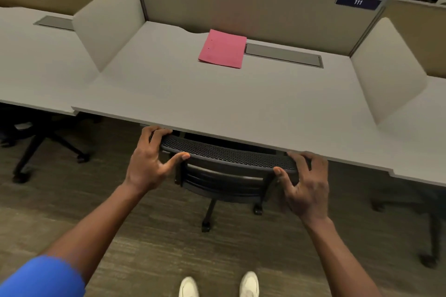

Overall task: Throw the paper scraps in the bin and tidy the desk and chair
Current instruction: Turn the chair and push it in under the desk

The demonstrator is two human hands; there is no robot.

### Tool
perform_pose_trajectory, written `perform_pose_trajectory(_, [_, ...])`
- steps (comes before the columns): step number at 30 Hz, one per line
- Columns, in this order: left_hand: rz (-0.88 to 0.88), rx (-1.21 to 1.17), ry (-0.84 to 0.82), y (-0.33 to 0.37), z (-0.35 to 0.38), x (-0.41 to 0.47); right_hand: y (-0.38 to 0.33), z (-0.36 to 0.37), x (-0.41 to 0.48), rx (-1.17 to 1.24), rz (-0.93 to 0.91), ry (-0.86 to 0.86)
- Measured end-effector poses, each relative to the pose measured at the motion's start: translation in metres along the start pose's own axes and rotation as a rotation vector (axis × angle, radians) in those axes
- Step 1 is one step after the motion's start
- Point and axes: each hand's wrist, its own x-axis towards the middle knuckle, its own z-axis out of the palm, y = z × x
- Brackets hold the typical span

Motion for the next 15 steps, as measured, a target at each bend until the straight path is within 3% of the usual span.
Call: perform_pose_trajectory(15, [-0.009, 0.018, 0.009, -0.003, 0.033, 0.055, 0.023, 0.022, 0.055, -0.014, -0.003, -0.051])
